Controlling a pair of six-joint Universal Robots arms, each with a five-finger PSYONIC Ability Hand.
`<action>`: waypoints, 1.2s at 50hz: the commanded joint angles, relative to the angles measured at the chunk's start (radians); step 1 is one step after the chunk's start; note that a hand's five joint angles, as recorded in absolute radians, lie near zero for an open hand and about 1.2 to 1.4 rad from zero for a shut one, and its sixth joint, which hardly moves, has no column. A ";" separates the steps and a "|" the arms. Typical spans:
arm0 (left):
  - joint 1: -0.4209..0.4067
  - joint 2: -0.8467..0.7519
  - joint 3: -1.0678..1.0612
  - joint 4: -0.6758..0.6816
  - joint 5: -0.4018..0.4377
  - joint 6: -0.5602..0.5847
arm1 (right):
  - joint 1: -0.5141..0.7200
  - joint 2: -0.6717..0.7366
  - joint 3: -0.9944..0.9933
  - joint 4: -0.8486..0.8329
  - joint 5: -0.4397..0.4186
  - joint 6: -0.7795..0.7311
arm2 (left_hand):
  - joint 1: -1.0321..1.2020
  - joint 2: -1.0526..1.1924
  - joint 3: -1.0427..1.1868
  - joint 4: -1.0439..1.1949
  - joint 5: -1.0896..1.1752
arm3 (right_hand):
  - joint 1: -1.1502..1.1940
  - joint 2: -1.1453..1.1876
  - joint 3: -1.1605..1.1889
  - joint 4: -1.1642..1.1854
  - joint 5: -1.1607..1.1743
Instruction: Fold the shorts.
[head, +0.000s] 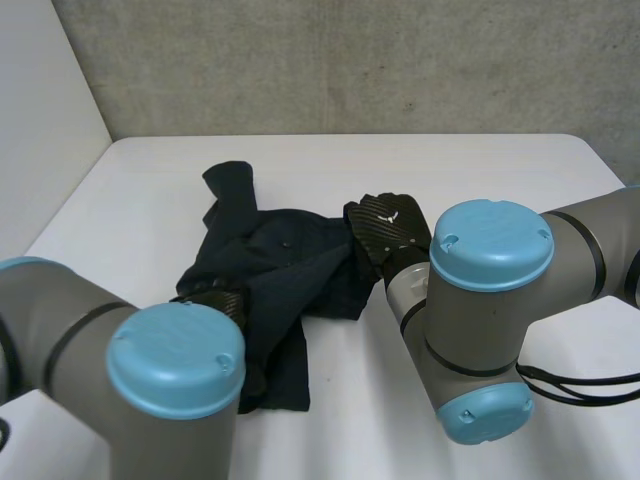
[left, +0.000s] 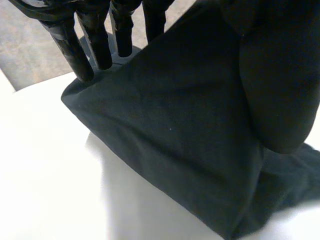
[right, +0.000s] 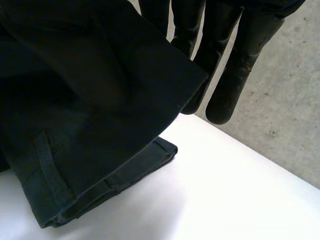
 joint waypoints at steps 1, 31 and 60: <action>0.016 -0.079 0.050 0.049 -0.024 -0.051 | -0.002 -0.007 0.018 -0.001 -0.001 0.022 | -0.012 0.003 -0.010 0.000 0.003 | 0.436 0.222 0.224 0.205 0.253; 0.253 0.351 0.203 -0.130 0.416 0.809 | 0.001 -0.374 -0.186 0.243 -0.141 -0.584 | 1.147 1.163 1.149 1.159 1.162 | 0.436 0.222 0.224 0.205 0.253; 0.353 -0.253 0.545 -0.153 0.583 0.943 | -0.068 0.148 -0.372 0.367 -0.136 -0.613 | 1.095 1.110 1.096 1.107 1.110 | 0.436 0.222 0.224 0.205 0.253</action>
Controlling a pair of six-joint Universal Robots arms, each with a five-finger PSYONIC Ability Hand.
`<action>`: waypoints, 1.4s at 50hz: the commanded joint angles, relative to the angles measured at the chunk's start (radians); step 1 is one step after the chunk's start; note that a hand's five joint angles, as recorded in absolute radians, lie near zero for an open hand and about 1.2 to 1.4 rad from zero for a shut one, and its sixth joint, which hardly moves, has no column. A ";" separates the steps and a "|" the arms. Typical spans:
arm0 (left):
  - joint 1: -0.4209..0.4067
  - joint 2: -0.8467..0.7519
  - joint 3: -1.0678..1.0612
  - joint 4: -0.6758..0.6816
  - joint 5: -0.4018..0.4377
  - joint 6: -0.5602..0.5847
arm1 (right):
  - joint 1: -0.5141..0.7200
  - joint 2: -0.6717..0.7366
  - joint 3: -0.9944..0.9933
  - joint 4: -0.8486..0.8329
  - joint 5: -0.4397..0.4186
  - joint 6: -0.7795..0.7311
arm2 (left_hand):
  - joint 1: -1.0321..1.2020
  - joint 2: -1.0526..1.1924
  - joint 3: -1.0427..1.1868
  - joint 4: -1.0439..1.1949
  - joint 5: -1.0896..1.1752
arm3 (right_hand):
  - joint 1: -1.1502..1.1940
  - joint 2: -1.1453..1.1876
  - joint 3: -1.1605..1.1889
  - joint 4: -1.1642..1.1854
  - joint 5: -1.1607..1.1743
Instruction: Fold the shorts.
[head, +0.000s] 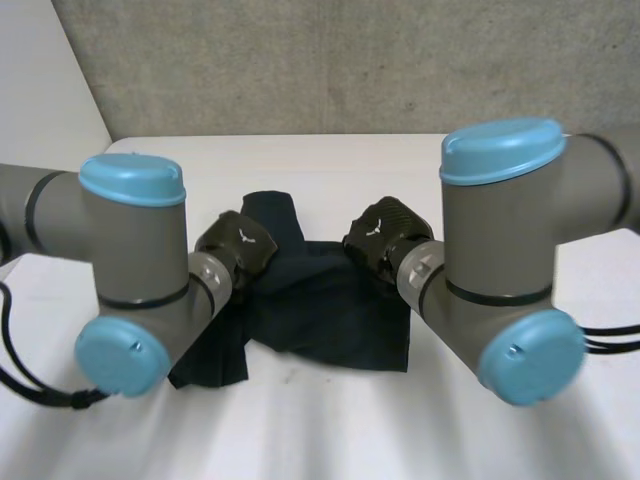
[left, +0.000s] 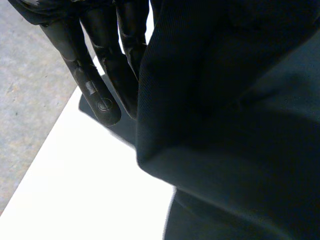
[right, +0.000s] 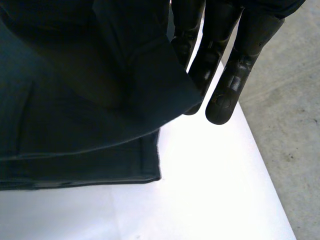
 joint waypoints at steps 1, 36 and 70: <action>0.057 -0.089 0.171 0.050 0.002 0.070 | -0.028 0.101 -0.121 -0.105 0.010 0.002 | 0.259 0.173 0.172 0.179 0.207 | 0.430 0.222 0.224 0.205 0.253; -0.055 0.723 0.146 0.067 -0.047 0.073 | -0.043 -0.602 -0.138 -0.043 -0.007 0.100 | 0.303 0.217 0.216 0.223 0.251 | 0.430 0.222 0.224 0.205 0.253; 0.040 -0.294 0.348 0.407 0.135 0.122 | -0.072 0.252 -0.406 -0.216 0.093 0.085 | 0.082 -0.004 -0.005 0.002 0.030 | 0.430 0.222 0.224 0.205 0.253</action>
